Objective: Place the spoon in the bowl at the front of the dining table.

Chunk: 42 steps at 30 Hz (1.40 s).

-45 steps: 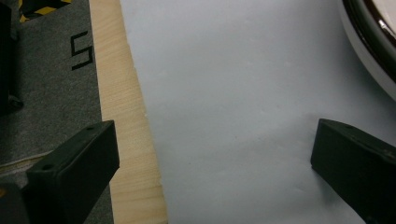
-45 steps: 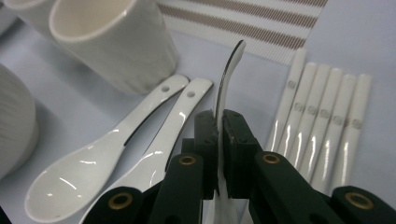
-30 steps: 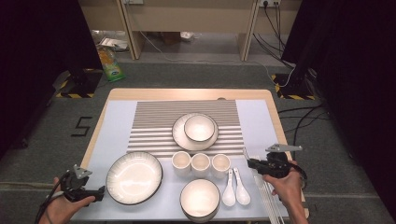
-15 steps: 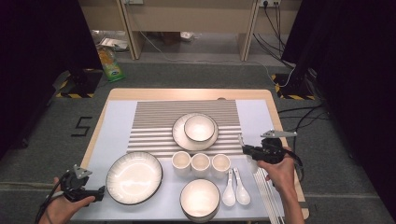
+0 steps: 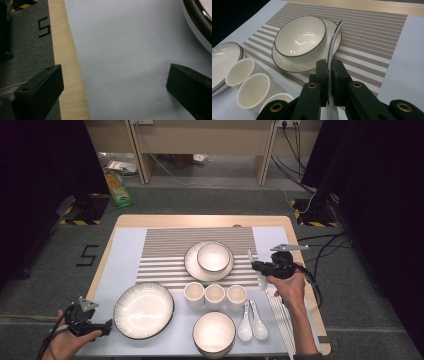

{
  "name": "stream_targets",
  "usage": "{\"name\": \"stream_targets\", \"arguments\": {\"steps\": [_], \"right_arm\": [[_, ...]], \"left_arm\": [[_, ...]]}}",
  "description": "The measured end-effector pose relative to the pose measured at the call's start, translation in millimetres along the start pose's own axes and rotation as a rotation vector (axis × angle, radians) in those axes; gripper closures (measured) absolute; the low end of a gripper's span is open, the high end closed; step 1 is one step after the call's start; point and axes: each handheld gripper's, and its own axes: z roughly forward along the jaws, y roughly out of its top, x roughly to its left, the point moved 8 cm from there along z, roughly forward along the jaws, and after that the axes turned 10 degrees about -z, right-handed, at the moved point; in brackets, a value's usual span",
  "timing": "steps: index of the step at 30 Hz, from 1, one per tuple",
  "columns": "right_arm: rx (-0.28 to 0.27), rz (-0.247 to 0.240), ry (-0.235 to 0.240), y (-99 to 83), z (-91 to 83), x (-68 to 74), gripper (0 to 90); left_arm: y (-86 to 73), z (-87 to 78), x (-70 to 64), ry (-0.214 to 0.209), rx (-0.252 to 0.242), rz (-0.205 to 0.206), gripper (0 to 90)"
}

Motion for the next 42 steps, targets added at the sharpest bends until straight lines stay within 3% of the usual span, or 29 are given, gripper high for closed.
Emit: {"name": "stream_targets", "arguments": {"steps": [17,42], "right_arm": [[0.005,0.018,0.012,26.6,34.7,0.6,85.3],[-0.039,0.1,0.026,50.4,81.6,1.6,85.2]], "left_arm": [[-0.4,0.2,0.4,-0.009,0.004,-0.007,0.1],[-0.1,-0.2,0.0,0.001,0.001,0.002,0.1]]}}
